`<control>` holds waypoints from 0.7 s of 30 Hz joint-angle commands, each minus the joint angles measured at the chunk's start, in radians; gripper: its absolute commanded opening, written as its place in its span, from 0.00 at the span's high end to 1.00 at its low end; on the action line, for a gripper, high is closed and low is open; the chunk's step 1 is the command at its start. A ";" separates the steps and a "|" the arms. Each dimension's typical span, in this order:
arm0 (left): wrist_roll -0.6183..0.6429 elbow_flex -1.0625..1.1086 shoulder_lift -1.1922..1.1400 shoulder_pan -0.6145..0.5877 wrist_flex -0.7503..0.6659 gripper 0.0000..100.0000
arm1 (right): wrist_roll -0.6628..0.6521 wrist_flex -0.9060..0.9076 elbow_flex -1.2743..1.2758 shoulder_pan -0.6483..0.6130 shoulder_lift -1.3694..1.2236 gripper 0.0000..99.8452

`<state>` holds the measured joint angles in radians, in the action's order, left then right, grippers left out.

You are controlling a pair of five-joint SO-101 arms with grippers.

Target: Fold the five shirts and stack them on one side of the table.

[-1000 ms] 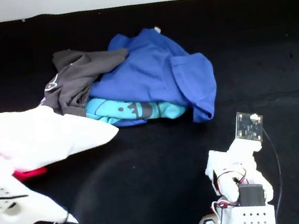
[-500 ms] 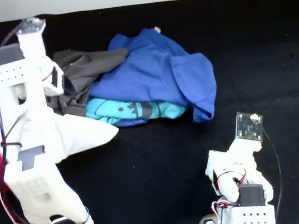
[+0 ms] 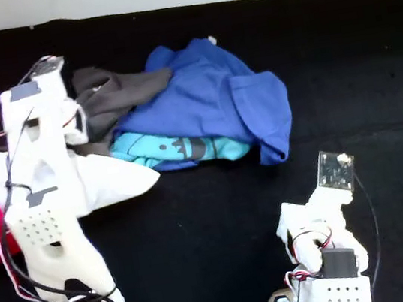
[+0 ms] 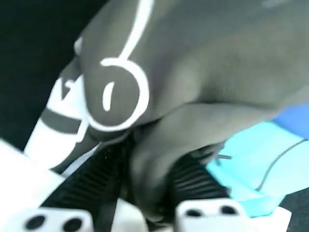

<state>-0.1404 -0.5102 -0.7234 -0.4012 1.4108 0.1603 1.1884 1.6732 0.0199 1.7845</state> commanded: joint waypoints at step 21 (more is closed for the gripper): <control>-0.331 0.002 0.659 -0.654 0.216 0.88 | 0.009 -0.008 0.136 -0.002 -0.001 0.99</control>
<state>-0.4641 -0.4979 -0.1726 -1.0856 1.5796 0.1603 1.1884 1.6732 0.0199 1.7845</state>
